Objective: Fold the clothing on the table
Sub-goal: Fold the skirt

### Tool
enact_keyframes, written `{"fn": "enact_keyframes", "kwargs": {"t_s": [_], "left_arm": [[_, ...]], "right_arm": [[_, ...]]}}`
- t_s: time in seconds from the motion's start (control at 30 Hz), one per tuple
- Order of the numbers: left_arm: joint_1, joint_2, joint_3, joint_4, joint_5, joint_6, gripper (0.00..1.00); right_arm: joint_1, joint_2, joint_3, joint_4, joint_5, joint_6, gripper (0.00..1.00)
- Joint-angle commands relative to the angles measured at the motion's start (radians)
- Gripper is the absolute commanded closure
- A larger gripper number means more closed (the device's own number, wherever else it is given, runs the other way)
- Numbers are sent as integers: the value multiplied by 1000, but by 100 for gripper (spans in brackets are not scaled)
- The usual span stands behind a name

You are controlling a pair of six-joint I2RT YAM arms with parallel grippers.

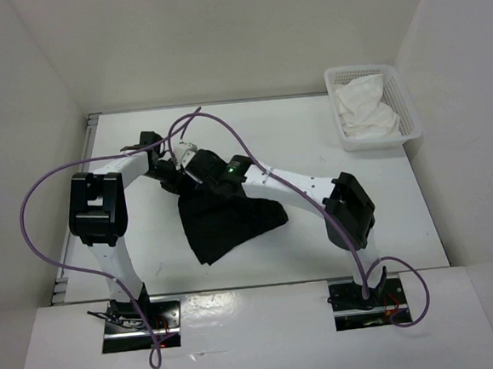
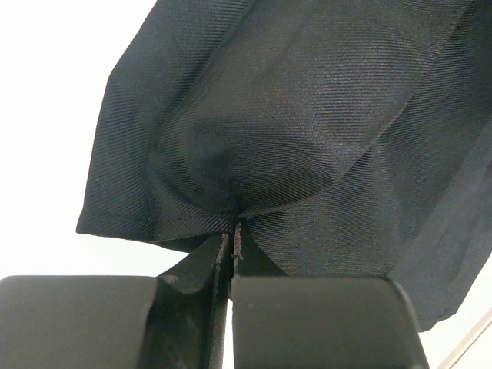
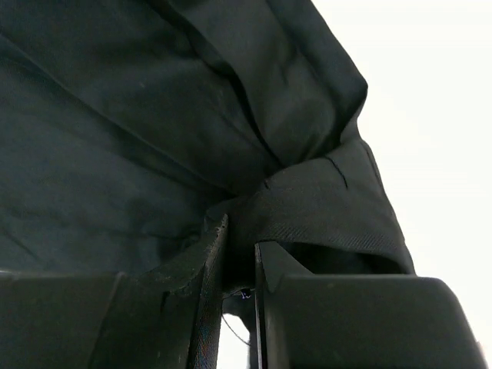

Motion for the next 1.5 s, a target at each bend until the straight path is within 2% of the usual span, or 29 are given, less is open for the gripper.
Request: {"fn": "enact_keyframes", "kwargs": {"t_s": [0.0,0.2,0.3,0.47,0.77,0.93,1.1,1.27,1.47], "left_arm": [[5,15,12,-12,53,-2,100],[5,15,12,-12,53,-2,100],[5,15,3,-12,53,7,100],[5,15,3,-12,53,7,100],[5,15,12,-22,63,7,100],[5,26,12,-22,63,7,100],[5,26,12,-31,63,7,100],[5,26,12,-31,63,7,100],[5,26,12,-31,63,7,100]], "right_arm": [[31,5,95,1,39,-13,100],[41,25,133,-8,48,-13,100],[29,-4,55,15,64,-13,100],[-59,-131,-109,52,30,8,100],[-269,-239,-319,62,-1,18,100],[-327,-236,-368,42,-39,5,100],[-327,-203,-399,-11,-48,5,100],[-327,-191,-410,-66,-138,-25,100],[-352,-153,-463,-77,-122,-48,100]]}}
